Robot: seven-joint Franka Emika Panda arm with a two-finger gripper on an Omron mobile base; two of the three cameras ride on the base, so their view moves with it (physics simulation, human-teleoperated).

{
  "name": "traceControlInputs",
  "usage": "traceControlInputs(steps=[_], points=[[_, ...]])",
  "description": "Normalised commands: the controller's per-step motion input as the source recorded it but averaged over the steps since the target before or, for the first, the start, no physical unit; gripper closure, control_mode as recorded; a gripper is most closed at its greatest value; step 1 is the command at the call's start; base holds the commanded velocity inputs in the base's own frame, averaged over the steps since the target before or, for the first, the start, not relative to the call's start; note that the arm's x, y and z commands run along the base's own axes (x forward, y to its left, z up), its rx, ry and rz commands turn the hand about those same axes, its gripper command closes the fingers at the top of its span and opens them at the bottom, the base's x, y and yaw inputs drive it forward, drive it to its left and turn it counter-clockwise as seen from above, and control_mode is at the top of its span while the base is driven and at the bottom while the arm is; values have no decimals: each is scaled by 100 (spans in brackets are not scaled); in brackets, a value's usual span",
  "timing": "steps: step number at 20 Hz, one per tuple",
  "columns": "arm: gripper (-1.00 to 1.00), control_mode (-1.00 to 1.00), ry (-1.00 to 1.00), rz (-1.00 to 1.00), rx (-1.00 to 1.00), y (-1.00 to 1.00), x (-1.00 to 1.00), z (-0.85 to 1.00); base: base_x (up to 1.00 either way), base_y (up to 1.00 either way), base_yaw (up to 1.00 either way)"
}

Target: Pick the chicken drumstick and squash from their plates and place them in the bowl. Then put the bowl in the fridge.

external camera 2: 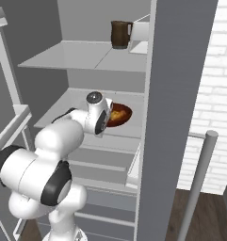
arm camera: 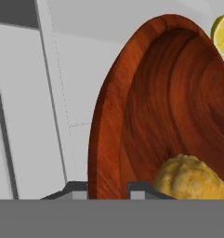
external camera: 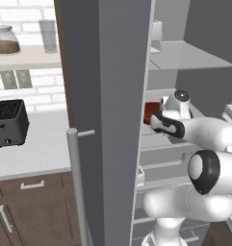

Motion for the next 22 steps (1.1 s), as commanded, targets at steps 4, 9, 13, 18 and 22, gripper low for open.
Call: traceControlInputs(steps=[4,9,13,18,22], points=[[100,-100,0,0,0,0,29,-39,0,0,0],[100,-100,0,0,0,0,41,-5,0,0,0],[100,-100,0,0,1,0,45,0,0,0,0],[100,-100,0,0,1,0,46,0,0,0,0],[-100,-100,0,0,1,0,39,0,0,0,0]])
